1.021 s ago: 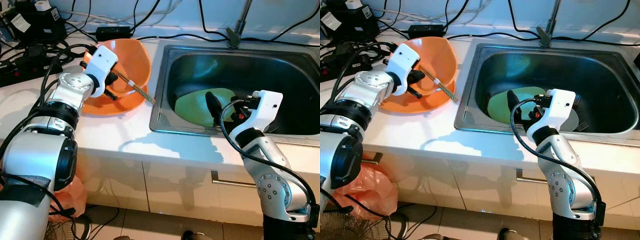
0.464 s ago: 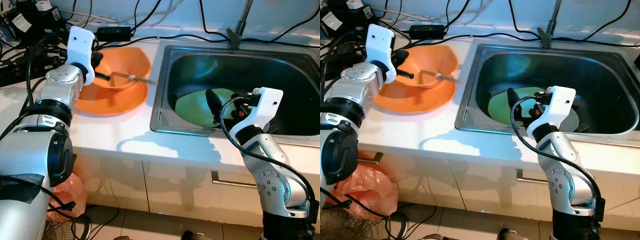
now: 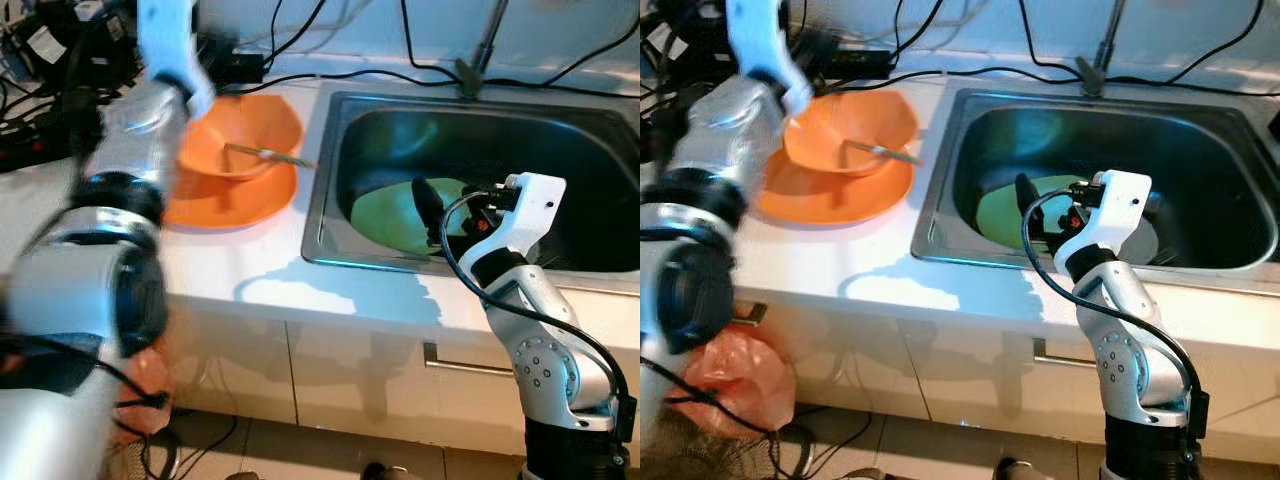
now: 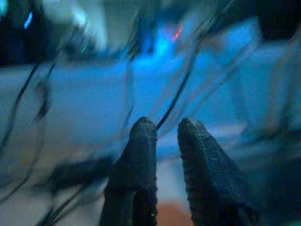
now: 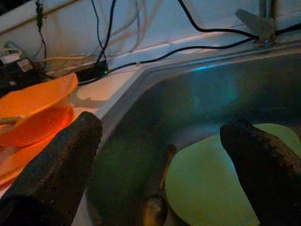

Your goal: Kitchen organization

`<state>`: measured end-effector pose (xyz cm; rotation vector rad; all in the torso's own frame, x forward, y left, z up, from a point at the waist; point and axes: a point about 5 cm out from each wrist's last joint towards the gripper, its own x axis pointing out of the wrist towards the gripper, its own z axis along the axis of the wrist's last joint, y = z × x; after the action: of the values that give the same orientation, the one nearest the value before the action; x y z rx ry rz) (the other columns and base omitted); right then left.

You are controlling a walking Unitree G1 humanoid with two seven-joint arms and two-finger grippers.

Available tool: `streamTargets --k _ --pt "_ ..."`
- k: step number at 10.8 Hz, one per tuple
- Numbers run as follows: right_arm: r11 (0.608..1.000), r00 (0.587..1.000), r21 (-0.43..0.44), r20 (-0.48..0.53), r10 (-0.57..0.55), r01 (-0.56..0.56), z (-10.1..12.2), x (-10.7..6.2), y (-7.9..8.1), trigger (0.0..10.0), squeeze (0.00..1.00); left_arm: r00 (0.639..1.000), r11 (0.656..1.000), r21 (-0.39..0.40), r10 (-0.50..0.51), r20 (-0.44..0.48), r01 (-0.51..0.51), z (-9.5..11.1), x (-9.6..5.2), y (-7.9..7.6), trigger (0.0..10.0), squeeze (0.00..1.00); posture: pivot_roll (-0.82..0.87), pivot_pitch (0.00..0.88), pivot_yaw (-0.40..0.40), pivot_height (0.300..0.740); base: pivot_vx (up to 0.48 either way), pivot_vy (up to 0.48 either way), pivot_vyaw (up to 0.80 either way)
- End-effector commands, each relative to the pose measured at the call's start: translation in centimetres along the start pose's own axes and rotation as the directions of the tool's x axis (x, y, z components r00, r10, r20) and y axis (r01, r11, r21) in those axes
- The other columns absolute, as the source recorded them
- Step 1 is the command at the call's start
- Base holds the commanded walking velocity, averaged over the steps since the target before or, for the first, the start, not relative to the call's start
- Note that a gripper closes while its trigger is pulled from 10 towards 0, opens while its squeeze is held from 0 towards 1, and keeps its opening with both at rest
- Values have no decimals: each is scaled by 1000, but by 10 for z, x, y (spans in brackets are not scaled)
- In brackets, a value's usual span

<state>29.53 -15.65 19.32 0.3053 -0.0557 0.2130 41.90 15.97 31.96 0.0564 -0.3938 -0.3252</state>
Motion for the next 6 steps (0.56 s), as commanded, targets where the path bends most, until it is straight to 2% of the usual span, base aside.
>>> streamTargets --k 1,2,3,4,5,6 --pt "1000 1000 -12 19 17 -17 5 4 3 10000 0 989 998 -23 -55 138 59 11 2 -14 10000 1000 -18 36 -9 740 0 0 0" --pt "1000 999 -13 20 25 -25 5 6 4 10000 0 969 990 -44 -119 215 132 6 -3 -37 10000 1000 -11 34 -16 740 0 0 0" --pt "1000 999 -13 20 27 -27 6 8 3 10000 0 955 984 -68 -144 260 167 3 -8 -52 10000 1000 -5 31 -23 740 0 0 0" --pt "999 999 -12 19 31 -31 5 9 5 10000 0 938 973 -138 -131 322 184 1 -24 -72 10000 1000 2 27 -27 740 0 0 0" --pt "999 999 -12 17 35 -35 4 11 5 10000 0 936 963 -204 -99 337 176 -3 -37 -81 10000 1000 9 24 -35 740 0 0 0" --pt "999 999 -12 17 36 -36 4 11 4 10000 0 935 958 -227 -89 343 175 -4 -42 -84 10000 1000 9 24 -35 740 0 0 0"
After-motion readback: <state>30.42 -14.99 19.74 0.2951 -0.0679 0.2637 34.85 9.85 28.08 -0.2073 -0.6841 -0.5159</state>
